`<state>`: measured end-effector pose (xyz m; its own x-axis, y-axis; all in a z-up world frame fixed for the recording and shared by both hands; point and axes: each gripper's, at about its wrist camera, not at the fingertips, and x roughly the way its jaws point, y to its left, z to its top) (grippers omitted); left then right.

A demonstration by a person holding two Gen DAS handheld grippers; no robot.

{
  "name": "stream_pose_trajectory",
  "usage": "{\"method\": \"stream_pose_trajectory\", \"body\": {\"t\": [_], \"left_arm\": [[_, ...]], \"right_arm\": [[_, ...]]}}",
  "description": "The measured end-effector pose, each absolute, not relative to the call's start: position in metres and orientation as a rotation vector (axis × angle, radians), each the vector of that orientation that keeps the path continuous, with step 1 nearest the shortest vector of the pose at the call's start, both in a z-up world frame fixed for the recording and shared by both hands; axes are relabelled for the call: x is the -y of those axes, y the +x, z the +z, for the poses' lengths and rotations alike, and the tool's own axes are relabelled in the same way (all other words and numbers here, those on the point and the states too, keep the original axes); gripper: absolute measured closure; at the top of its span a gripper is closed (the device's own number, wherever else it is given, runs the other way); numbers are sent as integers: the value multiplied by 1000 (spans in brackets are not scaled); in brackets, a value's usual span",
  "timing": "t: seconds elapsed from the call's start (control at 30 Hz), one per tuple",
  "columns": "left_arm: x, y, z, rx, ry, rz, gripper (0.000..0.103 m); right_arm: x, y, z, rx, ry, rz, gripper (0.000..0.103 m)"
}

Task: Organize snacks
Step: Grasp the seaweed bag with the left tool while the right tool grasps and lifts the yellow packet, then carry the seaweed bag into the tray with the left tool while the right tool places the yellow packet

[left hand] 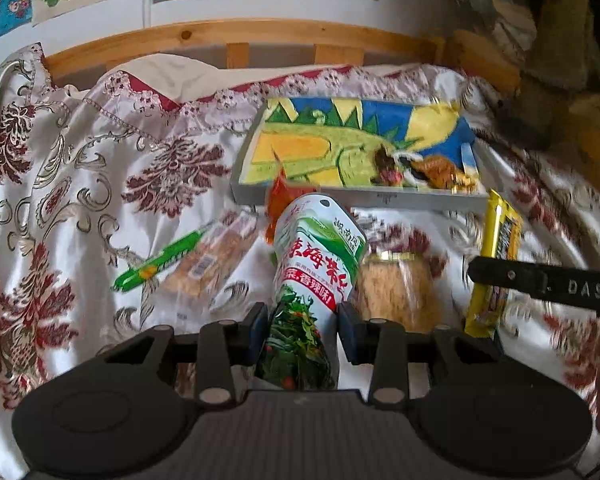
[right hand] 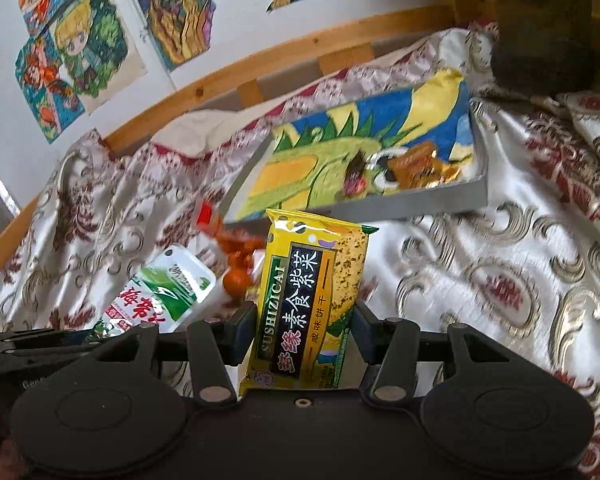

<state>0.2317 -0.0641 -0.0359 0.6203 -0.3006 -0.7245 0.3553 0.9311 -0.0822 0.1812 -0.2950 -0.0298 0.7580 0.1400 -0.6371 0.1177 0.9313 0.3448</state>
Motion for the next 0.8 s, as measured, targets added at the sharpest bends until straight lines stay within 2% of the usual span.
{"method": "stream_pose_trajectory", "body": {"t": [0.43,0.8], "left_arm": [[112,309,-12,-747,-21,-354,61],[187,400,-38,-800,-62,-365,61]], "right_arm": [[344,230,-31,-586,488,-119,50],[370,296,-39,-511,307,-237,50]]}}
